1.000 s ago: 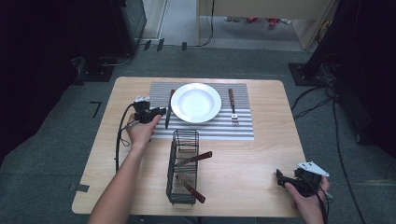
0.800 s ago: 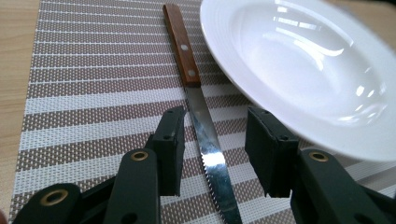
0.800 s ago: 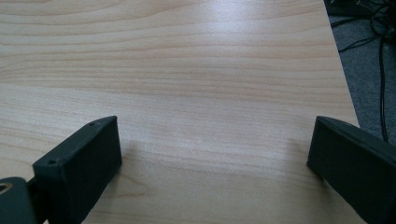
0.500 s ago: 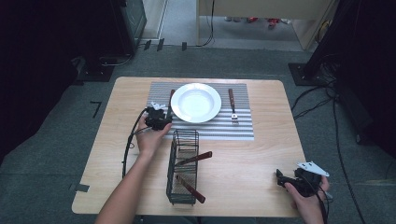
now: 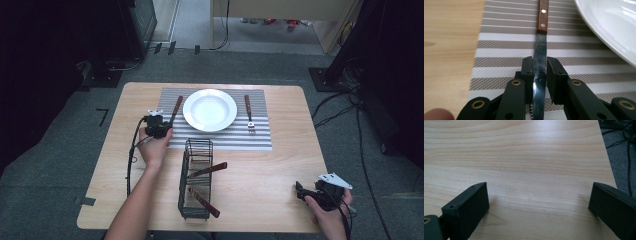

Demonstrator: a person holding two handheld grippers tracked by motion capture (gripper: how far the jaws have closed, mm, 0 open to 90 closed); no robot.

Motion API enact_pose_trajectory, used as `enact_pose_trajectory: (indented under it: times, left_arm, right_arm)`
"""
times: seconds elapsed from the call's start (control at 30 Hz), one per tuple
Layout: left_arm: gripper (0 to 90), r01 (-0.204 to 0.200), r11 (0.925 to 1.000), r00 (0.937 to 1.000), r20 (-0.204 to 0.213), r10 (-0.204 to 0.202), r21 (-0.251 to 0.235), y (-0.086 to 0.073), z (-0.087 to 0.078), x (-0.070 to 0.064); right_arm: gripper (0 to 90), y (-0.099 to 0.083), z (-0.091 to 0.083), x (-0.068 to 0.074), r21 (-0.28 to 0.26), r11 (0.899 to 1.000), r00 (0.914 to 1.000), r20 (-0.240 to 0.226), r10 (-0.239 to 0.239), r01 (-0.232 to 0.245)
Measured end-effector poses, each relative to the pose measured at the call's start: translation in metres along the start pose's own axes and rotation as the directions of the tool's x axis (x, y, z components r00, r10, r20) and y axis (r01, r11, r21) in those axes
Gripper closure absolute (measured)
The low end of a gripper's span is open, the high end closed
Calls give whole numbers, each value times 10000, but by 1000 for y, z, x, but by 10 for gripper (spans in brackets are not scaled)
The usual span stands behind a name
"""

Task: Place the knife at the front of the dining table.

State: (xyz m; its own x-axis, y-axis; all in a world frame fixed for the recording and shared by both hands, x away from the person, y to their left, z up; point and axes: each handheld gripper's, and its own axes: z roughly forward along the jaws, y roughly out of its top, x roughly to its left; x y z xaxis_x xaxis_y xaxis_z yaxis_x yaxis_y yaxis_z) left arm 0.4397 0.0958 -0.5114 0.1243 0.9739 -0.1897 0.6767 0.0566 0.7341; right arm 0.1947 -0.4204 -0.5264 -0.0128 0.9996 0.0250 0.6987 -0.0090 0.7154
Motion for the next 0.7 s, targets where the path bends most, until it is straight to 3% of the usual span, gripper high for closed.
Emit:
enact_pose_trajectory:
  times: [0.1, 0.2, 0.27, 0.37, 0.43, 0.47, 0.57, 0.63, 0.7]
  left_arm:
    - [776, 554, 9984, 9982, 222, -552, -82, -2, 1, 0]
    - [812, 635, 9980, 9968, 492, -633, -10, -4, 2, -5]
    - [804, 487, 9988, 9982, 355, -484, -74, -4, 2, -7]
    - [804, 568, 9984, 9972, 485, -566, -31, -3, 2, -5]
    - [757, 513, 9986, 9976, 478, -506, -131, -3, 2, -4]
    - [699, 816, 9960, 9938, 793, -784, -374, 0, 1, 0]
    - [657, 882, 9938, 9918, 990, -813, -674, 8, 1, 1]
    - [618, 591, 9943, 9953, 819, -519, -884, 18, 5, -1]
    - [601, 99, 9969, 9991, 422, -66, -781, 32, 17, -4]
  right_arm:
    - [22, 0, 0, 0, 0, 10000, 10000, 3, 4, -4]
    - [22, 0, 0, 0, -1, 10000, 10000, 2, 6, -6]
    - [22, 0, 0, 0, -1, 10000, 10000, 2, 2, -2]
    - [22, 0, 0, 0, 5, 10000, 10000, 1, 16, -16]
    - [22, 0, 0, 0, -2, 10000, 10000, 0, 1, -1]
    - [22, 0, 0, 0, 0, 10000, 10000, 1, 3, -3]
    - [22, 0, 0, 0, 1, 10000, 10000, 2, 5, -5]
    - [22, 0, 0, 0, 6, 10000, 10000, -1, 14, -14]
    - [22, 0, 0, 0, 7, 10000, 10000, -2, 17, -17]
